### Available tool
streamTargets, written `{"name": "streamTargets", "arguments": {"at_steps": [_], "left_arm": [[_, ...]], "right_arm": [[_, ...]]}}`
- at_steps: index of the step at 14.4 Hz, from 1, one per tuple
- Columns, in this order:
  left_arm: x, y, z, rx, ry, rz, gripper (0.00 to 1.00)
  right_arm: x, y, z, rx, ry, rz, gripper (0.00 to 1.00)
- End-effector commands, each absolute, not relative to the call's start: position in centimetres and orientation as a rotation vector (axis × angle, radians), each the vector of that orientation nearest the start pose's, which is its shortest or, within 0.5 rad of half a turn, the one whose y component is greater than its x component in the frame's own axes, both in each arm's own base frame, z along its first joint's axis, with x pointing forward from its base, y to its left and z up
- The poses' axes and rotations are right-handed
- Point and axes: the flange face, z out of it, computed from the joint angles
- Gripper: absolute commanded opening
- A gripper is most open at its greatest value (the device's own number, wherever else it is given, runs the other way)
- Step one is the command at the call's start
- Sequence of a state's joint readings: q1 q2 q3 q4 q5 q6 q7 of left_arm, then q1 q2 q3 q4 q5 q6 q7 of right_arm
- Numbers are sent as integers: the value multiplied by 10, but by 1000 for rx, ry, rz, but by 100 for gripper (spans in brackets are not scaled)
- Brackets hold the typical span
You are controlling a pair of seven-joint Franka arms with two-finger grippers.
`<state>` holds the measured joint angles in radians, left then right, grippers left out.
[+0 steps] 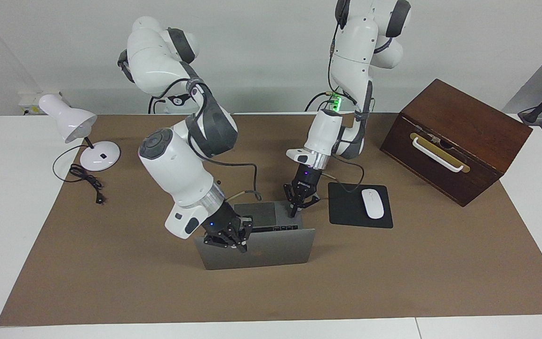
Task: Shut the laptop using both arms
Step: 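Pull the laptop lid toward the robot with the right gripper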
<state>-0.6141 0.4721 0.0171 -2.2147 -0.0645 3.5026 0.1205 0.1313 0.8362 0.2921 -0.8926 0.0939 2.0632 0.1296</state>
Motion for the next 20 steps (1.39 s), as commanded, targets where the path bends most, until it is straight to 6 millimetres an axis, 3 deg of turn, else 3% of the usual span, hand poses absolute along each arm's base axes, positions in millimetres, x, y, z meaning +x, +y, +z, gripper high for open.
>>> {"name": "streamTargets", "arguments": {"at_steps": [1, 10, 20], "left_arm": [[485, -321, 246, -2886, 1021, -1228, 0], [482, -312, 241, -2877, 1036, -1198, 0], [481, -305, 237, -2860, 1058, -1180, 0]], "right_arm": [[759, 238, 442, -2731, -150, -315, 0], [750, 239, 435, -2764, -56, -162, 0], [738, 239, 428, -2817, -84, -30, 0]]}}
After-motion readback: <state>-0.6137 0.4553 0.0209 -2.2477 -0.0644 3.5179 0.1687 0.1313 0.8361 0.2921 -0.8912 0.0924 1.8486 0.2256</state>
